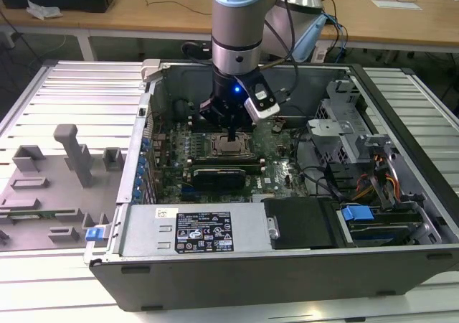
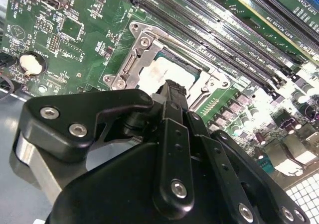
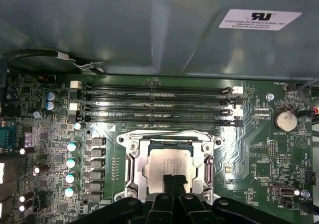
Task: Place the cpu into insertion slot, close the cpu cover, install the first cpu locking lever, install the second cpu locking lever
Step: 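Install the second cpu locking lever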
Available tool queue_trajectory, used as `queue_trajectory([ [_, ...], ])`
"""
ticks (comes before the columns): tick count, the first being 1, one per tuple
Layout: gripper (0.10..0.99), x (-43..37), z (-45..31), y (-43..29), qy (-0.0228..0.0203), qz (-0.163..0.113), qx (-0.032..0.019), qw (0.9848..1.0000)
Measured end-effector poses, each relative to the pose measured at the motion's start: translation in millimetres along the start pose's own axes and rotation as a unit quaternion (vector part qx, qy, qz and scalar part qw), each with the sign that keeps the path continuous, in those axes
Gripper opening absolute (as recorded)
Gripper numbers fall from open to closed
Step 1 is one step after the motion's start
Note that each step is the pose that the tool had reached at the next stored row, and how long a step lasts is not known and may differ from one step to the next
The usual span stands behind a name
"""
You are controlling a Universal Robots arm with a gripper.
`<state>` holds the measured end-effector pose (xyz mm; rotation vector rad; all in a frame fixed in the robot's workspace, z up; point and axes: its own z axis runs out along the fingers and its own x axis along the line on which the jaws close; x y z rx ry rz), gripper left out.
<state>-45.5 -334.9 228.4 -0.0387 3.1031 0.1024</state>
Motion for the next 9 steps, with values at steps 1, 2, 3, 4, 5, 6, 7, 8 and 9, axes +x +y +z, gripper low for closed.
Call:
queue_trajectory([
  [1,0.106,0.0,-0.1,0.0,0.0,0.0,0.0001,1.0],
  [2,0.106,0.0,-0.1,0.0,0.0,0.0,0.0001,1.0],
  [3,0.106,0.0,-0.1,0.0,0.0,0.0,0.0001,1.0],
  [4,0.106,0.0,-0.1,0.0,-0.0001,0.0,0.0001,1.0],
  [5,0.106,0.0,-0.1,0.0,-0.0001,0.0,0.0001,1.0],
  [6,0.106,0.0,-0.1,0.0,-0.0001,0.0,0.0001,1.0],
  [7,0.106,0.0,-0.1,0.0,-0.0001,0.0,0.0001,1.0],
  [8,0.106,0.0,-0.1,0.0,-0.0002,0.0,0.0001,1.0],
  [9,0.106,0.0,-0.1,0.0,-0.0001,0.0,0.0001,1.0],
])
